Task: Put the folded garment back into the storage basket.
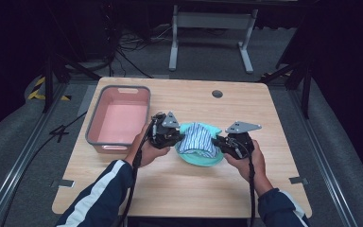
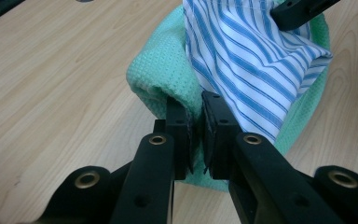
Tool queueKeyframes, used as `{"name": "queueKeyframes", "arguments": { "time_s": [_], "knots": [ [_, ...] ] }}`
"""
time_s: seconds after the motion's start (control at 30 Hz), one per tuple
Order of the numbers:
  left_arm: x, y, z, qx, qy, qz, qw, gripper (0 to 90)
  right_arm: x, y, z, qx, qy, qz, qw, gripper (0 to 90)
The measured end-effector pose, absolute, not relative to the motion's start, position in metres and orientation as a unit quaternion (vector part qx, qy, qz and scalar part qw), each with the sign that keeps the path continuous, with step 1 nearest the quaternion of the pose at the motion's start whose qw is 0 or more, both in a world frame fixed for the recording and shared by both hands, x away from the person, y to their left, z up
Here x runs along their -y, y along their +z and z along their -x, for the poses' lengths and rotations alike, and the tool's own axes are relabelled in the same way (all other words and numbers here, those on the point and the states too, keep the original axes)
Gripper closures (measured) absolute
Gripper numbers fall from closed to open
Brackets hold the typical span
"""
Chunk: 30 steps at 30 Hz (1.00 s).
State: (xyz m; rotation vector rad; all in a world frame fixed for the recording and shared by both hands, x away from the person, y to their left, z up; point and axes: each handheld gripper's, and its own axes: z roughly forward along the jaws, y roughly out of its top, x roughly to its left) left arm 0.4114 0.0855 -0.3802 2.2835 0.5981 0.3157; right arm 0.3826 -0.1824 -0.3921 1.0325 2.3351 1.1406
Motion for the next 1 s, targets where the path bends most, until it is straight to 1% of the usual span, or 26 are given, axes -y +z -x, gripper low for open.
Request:
{"name": "queueKeyframes", "arguments": {
  "time_s": [1.0],
  "knots": [
    [-0.140, -0.347, -0.415, -0.266, 0.165, -0.872, 0.376, 82.1, 0.125, -0.355, -0.406, -0.832, 0.411, -0.323, 0.184, 80.9]
  ]
}}
